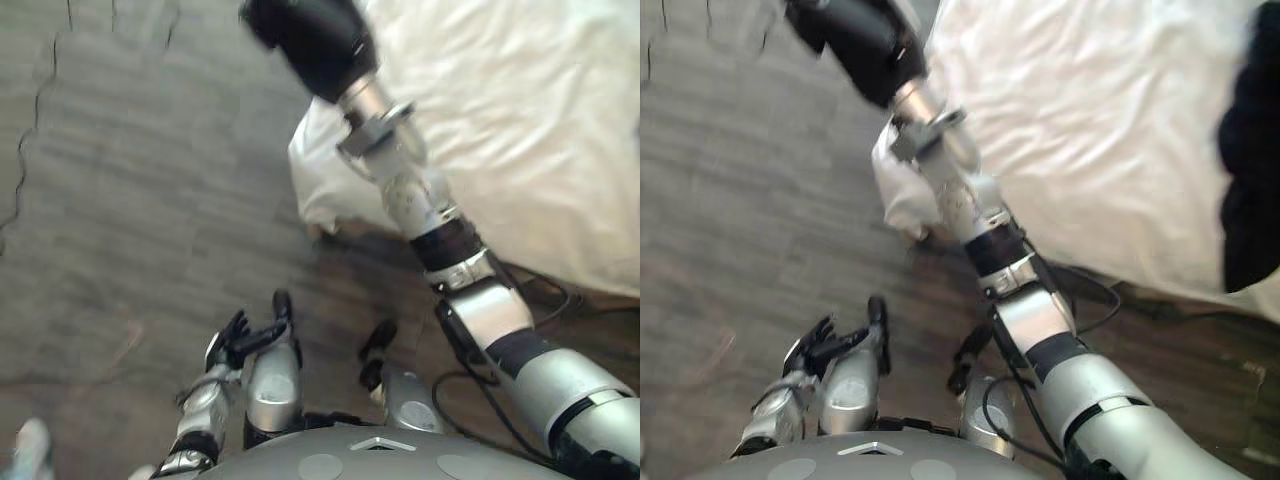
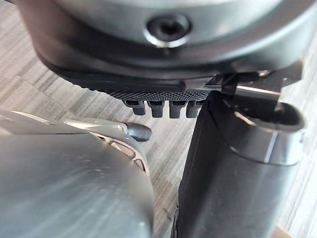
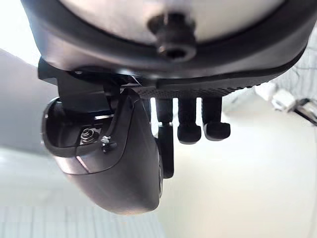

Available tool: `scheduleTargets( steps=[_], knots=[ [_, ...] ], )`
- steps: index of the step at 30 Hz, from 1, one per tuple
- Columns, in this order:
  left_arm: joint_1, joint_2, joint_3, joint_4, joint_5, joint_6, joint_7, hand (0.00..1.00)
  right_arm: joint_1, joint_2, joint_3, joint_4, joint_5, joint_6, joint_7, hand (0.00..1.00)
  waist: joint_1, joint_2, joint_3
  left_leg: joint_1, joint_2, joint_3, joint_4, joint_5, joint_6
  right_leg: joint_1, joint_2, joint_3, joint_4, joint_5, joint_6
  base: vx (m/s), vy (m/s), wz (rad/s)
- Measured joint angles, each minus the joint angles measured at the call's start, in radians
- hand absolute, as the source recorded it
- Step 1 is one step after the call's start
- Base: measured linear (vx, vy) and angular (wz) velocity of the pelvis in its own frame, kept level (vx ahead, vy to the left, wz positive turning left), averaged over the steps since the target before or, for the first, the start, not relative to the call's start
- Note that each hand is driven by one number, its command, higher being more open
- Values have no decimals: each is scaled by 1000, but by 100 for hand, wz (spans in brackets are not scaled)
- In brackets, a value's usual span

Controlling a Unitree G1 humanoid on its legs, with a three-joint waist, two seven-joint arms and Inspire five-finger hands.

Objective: Tidy up the quilt and then pick up the clothes from the bed and put them into the laundry hamper

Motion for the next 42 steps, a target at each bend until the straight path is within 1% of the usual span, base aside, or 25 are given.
scheduleTargets(
  steps=[2,4,5,7,9,12,13,15,17,20,22,23,25,28,29,30,31,32,34,35,37,38,39,41,42],
  knots=[
    [-42,4,-41,6,-43,2,28,100,-3,-61,-58,32,11,-38,-57,0,-1,16,19,-90,-18,-7,-1,17,22,-87,-16,4,1,25,-7,-51,135,14],
    [-105,2,-104,23,-73,16,59,100,-37,-127,-126,157,4,-44,-164,0,1,44,32,-152,-38,-7,5,25,33,-152,-39,29,8,36,-4,-15,129,7],
    [-123,0,-119,30,-83,19,65,100,-45,-139,-143,182,6,-44,-184,0,1,51,36,-167,-43,-7,12,25,34,-166,-46,38,11,37,-3,-14,132,-6],
    [-166,-34,-130,33,-99,18,93,100,-65,-140,-114,116,3,-65,-189,0,0,58,40,-206,-51,9,37,26,37,-245,-76,91,43,36,-1,-27,108,-32],
    [-170,-49,-128,10,-101,10,109,100,-53,-143,-118,77,8,-76,-192,0,-2,59,39,-216,-55,29,53,24,40,-275,-89,123,65,33,3,-32,70,-38],
    [-172,-79,-121,-45,-153,-10,133,100,66,-150,-205,-94,107,-105,-159,0,-20,57,39,-220,-56,74,56,24,41,-315,-103,162,109,21,16,-24,30,-30],
    [-175,-90,-121,-62,-184,-8,137,100,127,-154,-275,-150,165,-107,-135,0,-46,56,39,-220,-55,88,56,21,45,-326,-104,173,121,20,18,-13,23,-16],
    [-186,-94,-120,-66,-198,-1,140,100,252,-162,-405,-202,252,-113,-99,0,-92,36,38,-214,-55,118,56,16,50,-336,-105,196,132,20,18,-26,37,-29],
    [-201,-85,-110,-69,-220,34,140,100,431,-177,-549,-208,329,-125,-40,0,-129,-18,35,-171,-50,177,56,-9,47,-336,-102,247,133,20,18,-20,24,-67],
    [-218,-83,-110,-52,-220,63,127,100,638,-190,-700,-114,441,-127,3,0,-169,-51,21,-94,-45,232,52,-33,38,-300,-94,297,132,21,19,8,28,-62],
    [-240,-77,-110,-36,-225,85,109,100,784,-176,-832,9,502,-113,25,0,-187,-54,10,-28,-34,266,44,-52,27,-258,-78,312,123,21,19,29,9,-52],
    [-240,-73,-109,-35,-226,86,105,100,815,-171,-853,29,514,-109,27,0,-197,-53,4,-17,-30,276,43,-57,23,-251,-73,317,120,21,19,40,3,-59],
    [-247,-51,-87,1,-252,106,77,100,962,-153,-947,77,514,-75,57,0,-232,-50,-35,57,-17,328,17,-68,9,-211,-47,345,104,20,20,46,-13,-61],
    [-239,-30,-66,54,-251,129,40,100,1067,-158,-1016,71,448,-58,148,0,-257,-48,-103,147,5,365,6,-77,-6,-139,-17,357,88,16,22,35,-34,-39],
    [-231,-28,-67,57,-251,131,31,100,1084,-164,-1020,64,424,-56,169,0,-257,-50,-124,159,8,368,6,-78,-7,-128,-14,357,86,15,20,29,-46,-15],
    [-218,-27,-67,61,-250,141,17,100,1121,-179,-1015,17,365,-50,202,0,-257,-48,-169,176,13,370,2,-79,-9,-108,-9,354,77,13,19,12,-37,-6],
    [-200,-23,-67,61,-250,153,7,100,1139,-198,-1002,-45,247,-52,238,0,-258,-47,-204,203,13,372,-10,-78,-11,-84,-4,352,69,12,19,0,0,0],
    [-191,-20,-66,61,-250,158,0,100,1142,-209,-989,-82,188,-55,248,0,-258,-48,-216,219,14,373,-15,-77,-12,-67,-2,350,66,12,19,0,0,0],
    [-139,-11,-66,63,-248,185,-20,100,1142,-270,-883,-220,-38,-77,282,0,-257,-50,-269,269,13,362,-35,-77,-11,1,2,327,34,11,21,-27,-9,17],
    [-121,-11,-66,63,-247,188,-24,100,1138,-283,-845,-252,-70,-79,292,0,-253,-50,-285,276,13,357,-41,-74,-14,12,2,320,29,11,21,-20,-13,28],
    [-47,-10,-69,64,-247,189,-26,100,1101,-300,-687,-355,-181,-79,315,0,-247,-54,-342,284,10,330,-61,-57,-22,44,5,291,-2,18,26,24,-31,36],
    [-7,-9,-73,69,-246,190,-21,100,1060,-300,-581,-390,-236,-74,324,0,-245,-57,-354,300,5,312,-79,-48,-22,71,5,275,-19,21,29,36,-31,39],
    [9,-10,-74,77,-246,191,-18,100,1036,-299,-526,-397,-259,-69,331,0,-242,-58,-358,307,3,301,-85,-45,-23,86,5,266,-27,24,31,21,-10,41],
    [48,-4,-96,124,-246,192,0,100,941,-296,-310,-398,-312,-13,342,0,-213,-64,-368,309,-7,259,-86,-44,-21,128,-1,230,-66,38,37,14,-5,46],
    [50,4,-101,127,-242,199,4,100,915,-296,-261,-395,-313,7,342,0,-203,-65,-368,301,-9,241,-86,-42,-18,136,-3,216,-75,41,36,0,-12,59]
  ],
)
